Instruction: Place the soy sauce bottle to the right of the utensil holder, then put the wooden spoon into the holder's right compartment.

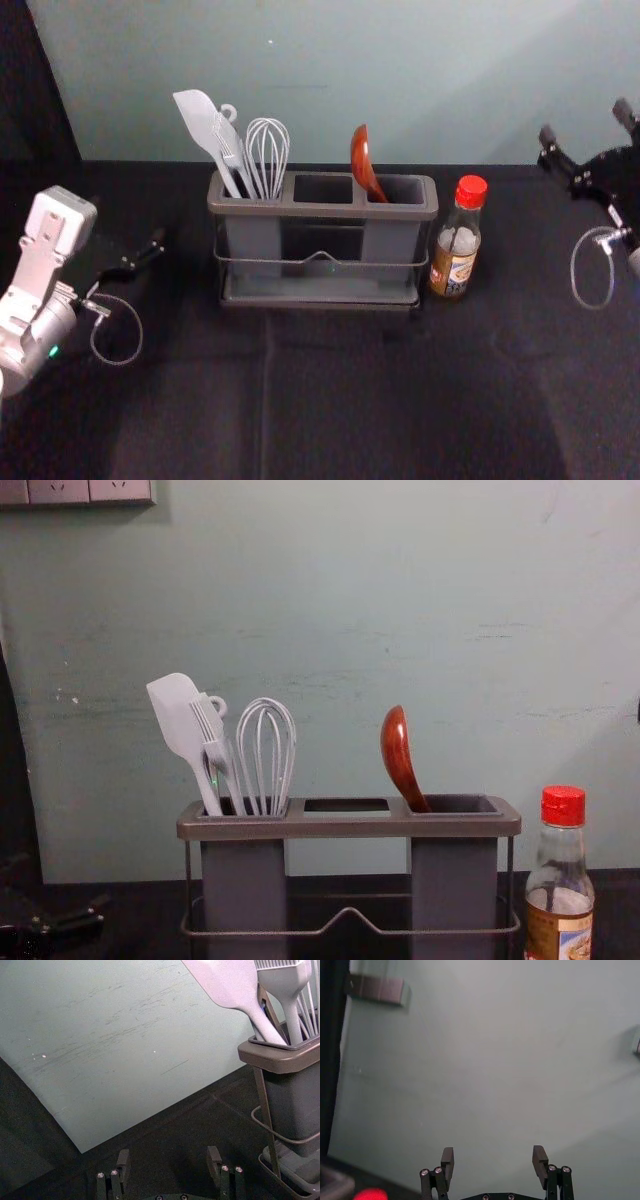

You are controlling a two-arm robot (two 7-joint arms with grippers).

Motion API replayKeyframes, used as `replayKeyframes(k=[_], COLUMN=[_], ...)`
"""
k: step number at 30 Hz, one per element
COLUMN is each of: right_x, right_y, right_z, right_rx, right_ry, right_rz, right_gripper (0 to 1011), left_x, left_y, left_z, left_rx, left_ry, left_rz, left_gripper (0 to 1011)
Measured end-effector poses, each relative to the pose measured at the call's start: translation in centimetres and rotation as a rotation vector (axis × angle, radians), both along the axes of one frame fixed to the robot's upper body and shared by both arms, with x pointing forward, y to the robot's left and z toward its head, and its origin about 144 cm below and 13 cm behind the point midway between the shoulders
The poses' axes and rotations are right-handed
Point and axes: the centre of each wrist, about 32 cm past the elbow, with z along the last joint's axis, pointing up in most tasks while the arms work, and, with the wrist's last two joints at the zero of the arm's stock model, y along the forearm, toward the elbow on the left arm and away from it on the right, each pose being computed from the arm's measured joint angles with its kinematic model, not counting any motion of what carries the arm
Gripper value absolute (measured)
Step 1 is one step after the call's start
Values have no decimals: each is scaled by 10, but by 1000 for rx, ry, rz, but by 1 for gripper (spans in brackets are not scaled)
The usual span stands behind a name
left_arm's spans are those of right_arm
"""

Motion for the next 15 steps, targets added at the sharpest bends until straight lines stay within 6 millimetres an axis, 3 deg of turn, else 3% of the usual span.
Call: replayKeyframes(k=[6, 15], right_x=[-2, -4], right_y=[-6, -5], right_z=[-25, -47], right_rx=[13, 8], right_ry=[106, 199], right_rz=[-8, 1], right_gripper=[1004, 1004], left_x=[0, 0], left_y=[0, 0], left_z=[0, 0], left_rx=[0, 0], left_ry=[0, 0], left_rz=[0, 0], left_gripper=[1000, 1000])
